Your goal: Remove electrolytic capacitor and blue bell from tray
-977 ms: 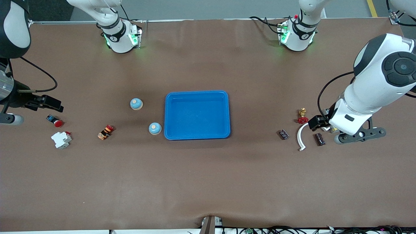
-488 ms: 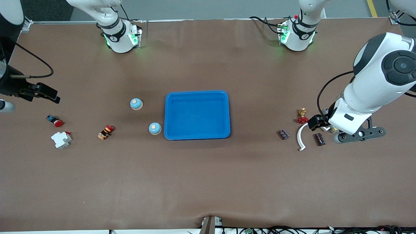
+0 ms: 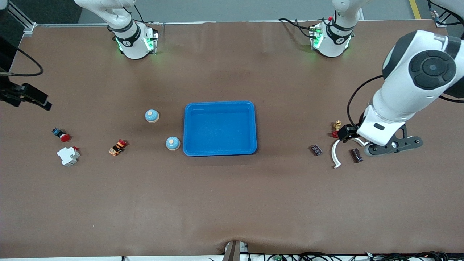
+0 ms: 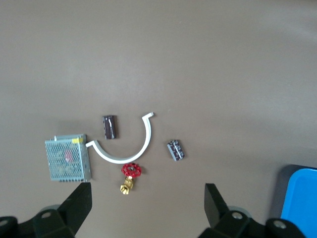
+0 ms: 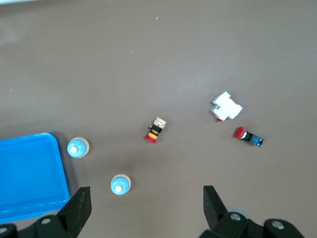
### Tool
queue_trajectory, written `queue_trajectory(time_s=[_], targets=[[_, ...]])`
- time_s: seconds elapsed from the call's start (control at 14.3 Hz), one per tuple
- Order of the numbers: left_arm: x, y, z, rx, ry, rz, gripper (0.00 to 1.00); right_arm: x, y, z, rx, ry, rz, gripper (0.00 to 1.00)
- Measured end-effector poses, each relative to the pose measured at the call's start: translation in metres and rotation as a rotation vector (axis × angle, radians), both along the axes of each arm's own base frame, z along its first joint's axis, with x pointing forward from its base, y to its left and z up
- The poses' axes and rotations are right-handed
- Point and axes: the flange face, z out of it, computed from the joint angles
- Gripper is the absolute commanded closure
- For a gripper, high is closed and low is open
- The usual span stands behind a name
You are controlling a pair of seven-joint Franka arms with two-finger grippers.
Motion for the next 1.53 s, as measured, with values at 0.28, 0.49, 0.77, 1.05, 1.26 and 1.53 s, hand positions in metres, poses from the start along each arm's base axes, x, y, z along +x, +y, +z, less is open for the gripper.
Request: queue_trajectory(time_s=[0.28,0.49,0.77,1.05,1.26,1.53], targets=[[-0.013,-0.006,0.026,0.018,-0.027,0.051,0.0,-0.002,-0.003,0.015,-0.001,-0.018,-0.005,0.0],[-0.019,0.016,0.047,-0.014,-0.022,0.056,0.0,-0.005,-0.003,0.022,-0.001,-0.01,-0.005,0.0],[-0.03,0.05,0.068,-0.049,-0.015,0.048,0.0,-0.009,-0.001,0.028,0.0,0.008,-0.001,0.0],[-0.057,0.069,0.084,-0.111,0.007,0.022,0.0,-0.013,0.001,0.031,0.002,0.037,0.001,0.0],[-0.078,0.097,0.097,-0.121,0.005,-0.035,0.0,-0.018,0.002,0.028,0.004,0.076,0.003,0.0],[-0.102,0.11,0.106,-0.112,0.002,-0.093,0.0,-0.02,0.002,0.032,0.005,0.084,0.004,0.0]])
